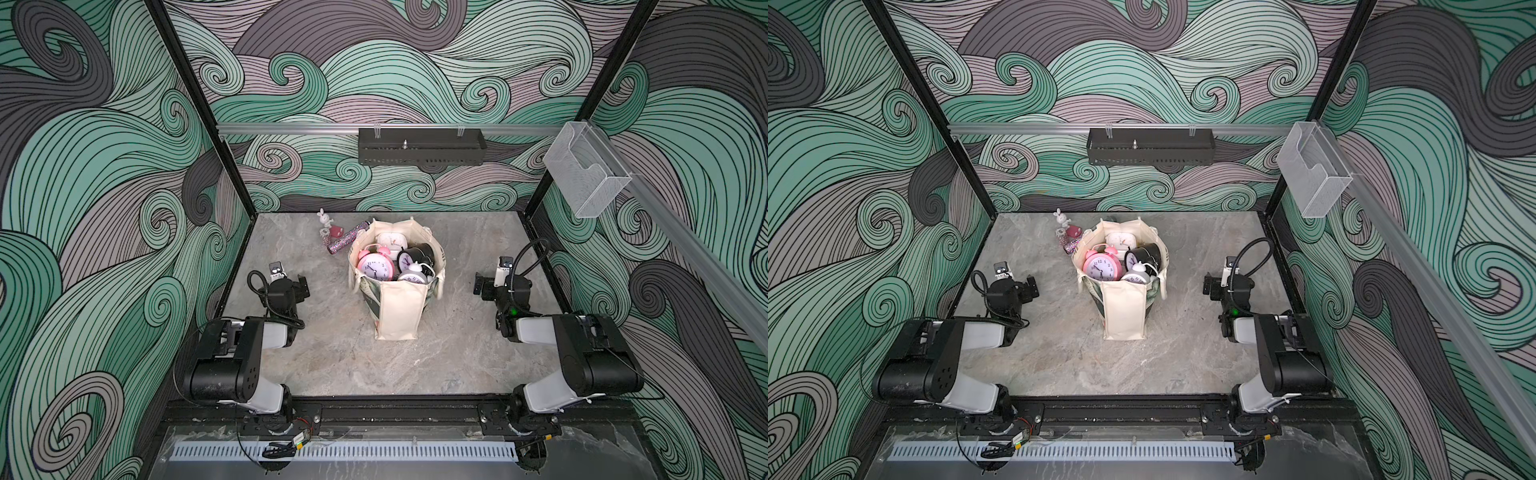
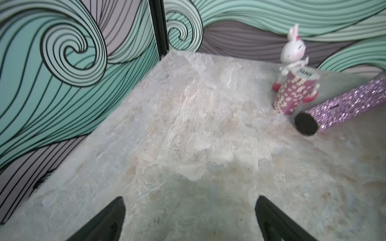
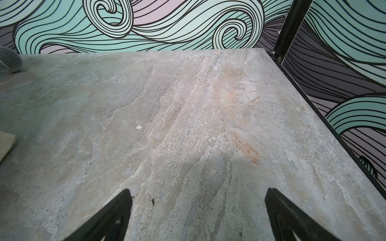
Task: Put the alarm clock into the canvas bag
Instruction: Reset both arms
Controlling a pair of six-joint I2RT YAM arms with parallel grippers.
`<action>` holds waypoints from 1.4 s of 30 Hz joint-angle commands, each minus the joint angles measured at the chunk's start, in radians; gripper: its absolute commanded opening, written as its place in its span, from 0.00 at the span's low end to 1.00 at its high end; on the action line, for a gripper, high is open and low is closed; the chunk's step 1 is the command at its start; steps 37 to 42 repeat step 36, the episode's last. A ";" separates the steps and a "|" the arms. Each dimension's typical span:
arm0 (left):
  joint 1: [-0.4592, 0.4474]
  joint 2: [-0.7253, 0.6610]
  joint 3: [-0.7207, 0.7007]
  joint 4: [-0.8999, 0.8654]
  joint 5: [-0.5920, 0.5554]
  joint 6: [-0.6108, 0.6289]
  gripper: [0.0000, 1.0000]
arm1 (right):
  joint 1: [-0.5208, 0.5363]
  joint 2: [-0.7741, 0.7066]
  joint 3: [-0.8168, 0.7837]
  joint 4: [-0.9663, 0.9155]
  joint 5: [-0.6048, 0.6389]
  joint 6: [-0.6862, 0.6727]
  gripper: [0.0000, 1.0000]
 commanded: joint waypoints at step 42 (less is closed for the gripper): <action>0.015 0.028 0.104 -0.107 0.074 0.022 0.99 | 0.006 -0.008 -0.006 0.038 -0.023 -0.021 1.00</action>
